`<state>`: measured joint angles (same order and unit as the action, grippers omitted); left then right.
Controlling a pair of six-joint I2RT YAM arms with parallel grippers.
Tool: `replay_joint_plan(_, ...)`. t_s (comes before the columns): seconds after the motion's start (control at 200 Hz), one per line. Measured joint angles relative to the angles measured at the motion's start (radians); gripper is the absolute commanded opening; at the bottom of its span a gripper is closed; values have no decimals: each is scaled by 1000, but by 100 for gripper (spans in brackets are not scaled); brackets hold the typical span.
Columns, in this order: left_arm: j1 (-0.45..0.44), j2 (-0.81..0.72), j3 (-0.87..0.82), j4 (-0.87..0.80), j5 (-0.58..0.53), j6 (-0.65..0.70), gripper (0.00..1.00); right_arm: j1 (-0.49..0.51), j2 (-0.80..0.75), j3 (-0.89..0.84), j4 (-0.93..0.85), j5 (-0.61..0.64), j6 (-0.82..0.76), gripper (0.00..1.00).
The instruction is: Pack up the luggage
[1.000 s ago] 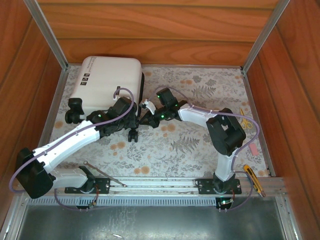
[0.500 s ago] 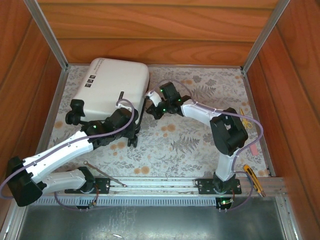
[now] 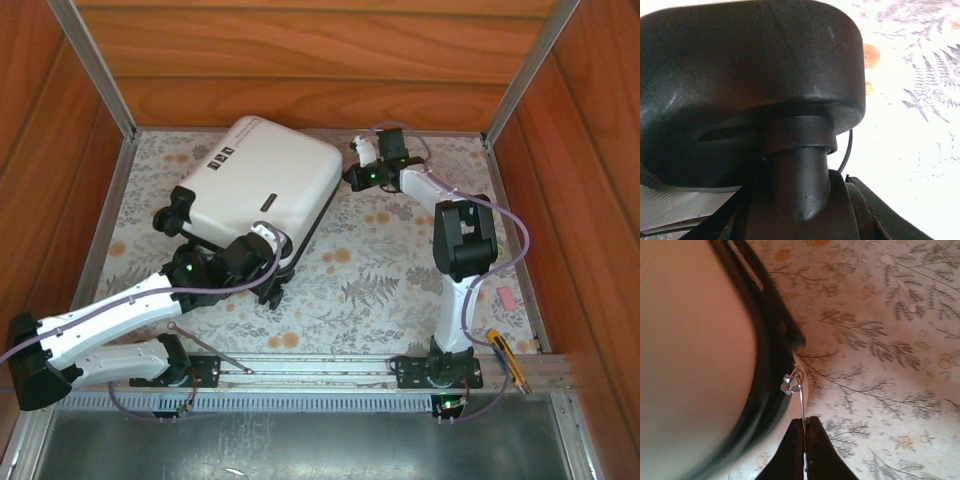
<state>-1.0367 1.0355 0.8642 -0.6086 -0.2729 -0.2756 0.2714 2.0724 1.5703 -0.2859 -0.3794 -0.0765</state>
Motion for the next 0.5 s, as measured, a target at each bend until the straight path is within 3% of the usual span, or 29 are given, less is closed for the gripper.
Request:
replay_joint_plan(0.22,-20,-89,-74,53,-4,169,0,-65,25,52,-127,-139,-112,0)
replay_joint_plan(0.36,-23,-235,-149,37,-4,309,0,-84,37,52,-148,-274,-222,0)
replay_joint_plan(0.5,-23,-393,-210,-3,-9,435,0,-102,88,127,-179,-436,-220,0)
